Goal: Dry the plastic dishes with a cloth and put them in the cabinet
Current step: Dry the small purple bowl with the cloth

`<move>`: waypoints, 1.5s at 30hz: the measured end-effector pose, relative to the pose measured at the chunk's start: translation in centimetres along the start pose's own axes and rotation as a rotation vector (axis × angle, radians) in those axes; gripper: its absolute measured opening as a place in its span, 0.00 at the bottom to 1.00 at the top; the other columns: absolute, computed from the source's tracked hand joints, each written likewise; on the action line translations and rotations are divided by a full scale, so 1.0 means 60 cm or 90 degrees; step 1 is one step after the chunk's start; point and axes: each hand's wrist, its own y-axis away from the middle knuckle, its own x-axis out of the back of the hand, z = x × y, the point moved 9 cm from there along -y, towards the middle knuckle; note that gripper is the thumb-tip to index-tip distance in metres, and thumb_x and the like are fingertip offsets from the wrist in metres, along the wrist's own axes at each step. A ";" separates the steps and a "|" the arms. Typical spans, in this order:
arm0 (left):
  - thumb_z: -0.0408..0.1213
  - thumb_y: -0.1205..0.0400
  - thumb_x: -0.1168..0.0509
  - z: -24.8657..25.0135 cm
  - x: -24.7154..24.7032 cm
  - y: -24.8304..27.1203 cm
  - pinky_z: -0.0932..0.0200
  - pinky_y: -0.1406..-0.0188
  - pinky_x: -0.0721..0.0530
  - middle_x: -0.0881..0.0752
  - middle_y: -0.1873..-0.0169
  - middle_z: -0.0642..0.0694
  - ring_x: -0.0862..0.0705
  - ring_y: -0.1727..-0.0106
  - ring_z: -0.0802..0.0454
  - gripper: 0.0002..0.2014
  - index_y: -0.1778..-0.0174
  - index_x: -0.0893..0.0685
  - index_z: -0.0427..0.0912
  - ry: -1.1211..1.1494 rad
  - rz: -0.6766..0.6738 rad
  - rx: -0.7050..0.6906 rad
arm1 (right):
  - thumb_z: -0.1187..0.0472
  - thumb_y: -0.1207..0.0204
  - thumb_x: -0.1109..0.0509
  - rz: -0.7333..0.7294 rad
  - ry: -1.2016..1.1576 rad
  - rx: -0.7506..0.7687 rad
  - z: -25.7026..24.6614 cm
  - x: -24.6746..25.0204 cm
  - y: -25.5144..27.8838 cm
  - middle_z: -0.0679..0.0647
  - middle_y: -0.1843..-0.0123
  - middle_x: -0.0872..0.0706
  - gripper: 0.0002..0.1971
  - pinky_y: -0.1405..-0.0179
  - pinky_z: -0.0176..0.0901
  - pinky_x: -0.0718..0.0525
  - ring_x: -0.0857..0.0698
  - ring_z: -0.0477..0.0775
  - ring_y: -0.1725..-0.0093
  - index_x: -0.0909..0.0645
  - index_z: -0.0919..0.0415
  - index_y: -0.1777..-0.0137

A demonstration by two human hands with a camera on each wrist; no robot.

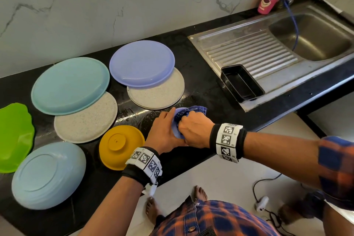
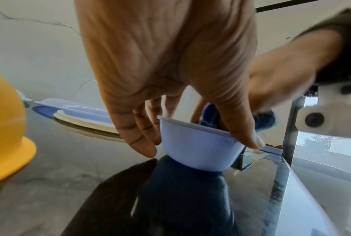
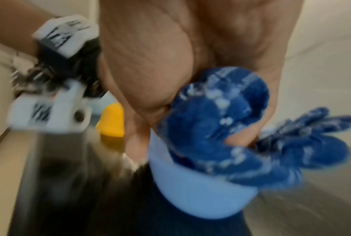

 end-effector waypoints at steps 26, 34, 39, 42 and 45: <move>0.54 0.46 0.13 0.040 0.012 0.024 0.41 0.25 0.27 0.23 0.29 0.49 0.24 0.27 0.48 0.57 0.21 0.32 0.52 0.108 0.010 0.014 | 0.64 0.32 0.30 0.118 -0.898 -0.424 0.115 -0.039 0.031 0.54 0.72 0.23 0.12 0.65 0.48 0.28 0.26 0.53 0.70 0.28 0.58 0.74; 0.65 0.51 0.16 0.017 0.001 0.012 0.42 0.23 0.27 0.28 0.22 0.52 0.29 0.23 0.48 0.69 0.14 0.42 0.51 0.046 -0.030 0.034 | 0.74 0.27 0.34 -0.072 -0.842 -0.206 0.069 -0.032 0.018 0.59 0.55 0.12 0.09 0.52 0.45 0.16 0.14 0.55 0.55 0.15 0.68 0.51; 0.69 0.45 0.19 0.030 0.008 0.012 0.43 0.21 0.32 0.34 0.18 0.50 0.35 0.19 0.45 0.69 0.13 0.48 0.48 -0.063 -0.079 0.007 | 0.75 0.30 0.35 -0.230 -0.596 -0.043 0.049 0.010 0.016 0.62 0.45 0.11 0.17 0.49 0.47 0.16 0.16 0.58 0.55 0.13 0.66 0.44; 0.70 0.44 0.20 0.037 0.011 0.014 0.40 0.23 0.30 0.34 0.19 0.50 0.35 0.20 0.44 0.67 0.13 0.48 0.51 -0.108 -0.095 -0.004 | 0.76 0.28 0.37 -0.281 -0.441 0.014 0.037 0.030 0.018 0.57 0.46 0.12 0.22 0.54 0.37 0.18 0.17 0.56 0.55 0.13 0.62 0.38; 0.72 0.43 0.22 0.045 0.011 0.013 0.40 0.23 0.29 0.34 0.19 0.50 0.35 0.20 0.44 0.68 0.13 0.50 0.52 -0.149 -0.102 -0.002 | 0.66 0.17 0.38 -0.296 -0.213 0.067 0.025 0.038 0.020 0.55 0.49 0.12 0.14 0.61 0.30 0.26 0.20 0.51 0.58 0.14 0.61 0.38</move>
